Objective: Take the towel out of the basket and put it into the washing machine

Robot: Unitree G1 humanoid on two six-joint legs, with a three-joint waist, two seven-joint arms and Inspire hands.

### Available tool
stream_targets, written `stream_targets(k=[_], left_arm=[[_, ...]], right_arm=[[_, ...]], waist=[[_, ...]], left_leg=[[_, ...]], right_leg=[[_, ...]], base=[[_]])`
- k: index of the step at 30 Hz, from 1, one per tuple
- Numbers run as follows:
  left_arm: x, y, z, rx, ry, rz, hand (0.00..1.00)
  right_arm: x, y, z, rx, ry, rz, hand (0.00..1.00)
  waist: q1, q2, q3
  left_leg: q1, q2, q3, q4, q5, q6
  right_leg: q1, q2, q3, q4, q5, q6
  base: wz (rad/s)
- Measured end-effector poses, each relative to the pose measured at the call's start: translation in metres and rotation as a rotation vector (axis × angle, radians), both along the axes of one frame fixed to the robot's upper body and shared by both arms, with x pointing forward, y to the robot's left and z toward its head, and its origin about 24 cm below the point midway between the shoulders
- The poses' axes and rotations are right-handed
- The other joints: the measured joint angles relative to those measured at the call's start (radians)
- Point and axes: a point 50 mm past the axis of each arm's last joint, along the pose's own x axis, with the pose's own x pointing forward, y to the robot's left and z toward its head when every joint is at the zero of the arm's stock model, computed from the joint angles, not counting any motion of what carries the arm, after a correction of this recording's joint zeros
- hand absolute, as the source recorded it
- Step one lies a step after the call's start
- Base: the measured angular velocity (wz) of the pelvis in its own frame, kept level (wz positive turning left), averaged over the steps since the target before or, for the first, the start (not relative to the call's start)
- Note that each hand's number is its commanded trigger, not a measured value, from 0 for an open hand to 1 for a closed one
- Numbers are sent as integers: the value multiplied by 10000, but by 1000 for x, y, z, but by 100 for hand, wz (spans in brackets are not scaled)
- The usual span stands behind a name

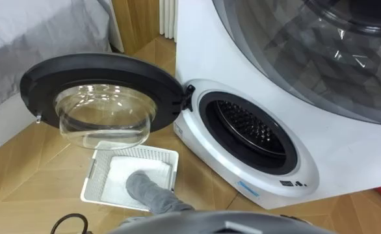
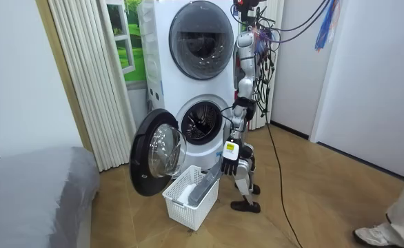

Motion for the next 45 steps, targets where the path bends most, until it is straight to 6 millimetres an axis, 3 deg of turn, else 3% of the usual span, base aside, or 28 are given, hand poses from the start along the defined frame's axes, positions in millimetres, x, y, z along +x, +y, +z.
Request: stream_targets(k=[13,19,25,31,33,37,40,43,44,45], left_arm=[[5,0,0,-265,-66,-57,0],[19,1,0,-228,-382,-379,0],[53,4,4,50,-1526,-1030,0],[96,-4,11,205,-2859,-1983,0],[111,-7,14,208,-3391,-2287,0],[129,-13,18,40,-4053,-2622,0],[139,-19,20,-80,-4274,-2970,0],[147,-27,20,-129,-4198,-3592,0],[153,-30,22,-118,-4270,-3948,0],[161,-34,25,-71,-4430,-4369,0]], right_arm=[[4,-4,1,69,-101,104,0],[11,-7,3,-26,-260,151,0],[20,-9,4,-149,-493,370,0],[43,-10,7,-460,-808,1301,0],[53,-7,9,-424,-1085,1439,0],[62,-4,9,-409,-1313,1636,0],[76,0,12,-401,-1634,1880,0],[95,2,17,-504,-2096,2229,0],[102,2,19,-626,-2300,2313,0],[111,2,22,-768,-2620,2353,0]], waist=[[20,124,-25],[-43,234,-28],[-43,253,-24],[-188,212,-20],[-282,199,37],[-287,123,82],[-526,120,93],[-510,180,184],[-558,191,235],[-570,205,435]], left_leg=[[-364,-1,-38,23,-1,-2],[-875,-1,-63,239,0,-3],[-1435,-8,-111,420,16,16],[-1974,-37,-99,446,128,59],[-2146,-47,-96,404,187,60],[-2456,-34,-95,348,264,36],[-2987,-5,-122,560,275,35],[-3431,42,-303,764,280,40],[-3625,7,-658,876,280,41],[-3816,-75,-1104,1064,280,41]], right_leg=[[-401,7,-93,10,2,-2],[-721,-57,-205,8,7,-7],[-1252,-98,-267,84,24,-27],[-1842,-146,-267,226,81,-22],[-2032,-156,-278,231,109,-29],[-2469,-148,-252,383,120,-49],[-3055,-151,-195,694,122,-53],[-4046,-162,-52,1793,103,-58],[-4588,-219,-89,2512,74,-65],[-5325,-327,-164,3355,-83,-31]], base=[[1],[3],[2],[0],[0],[-2],[-3],[-25],[-26],[-21]])
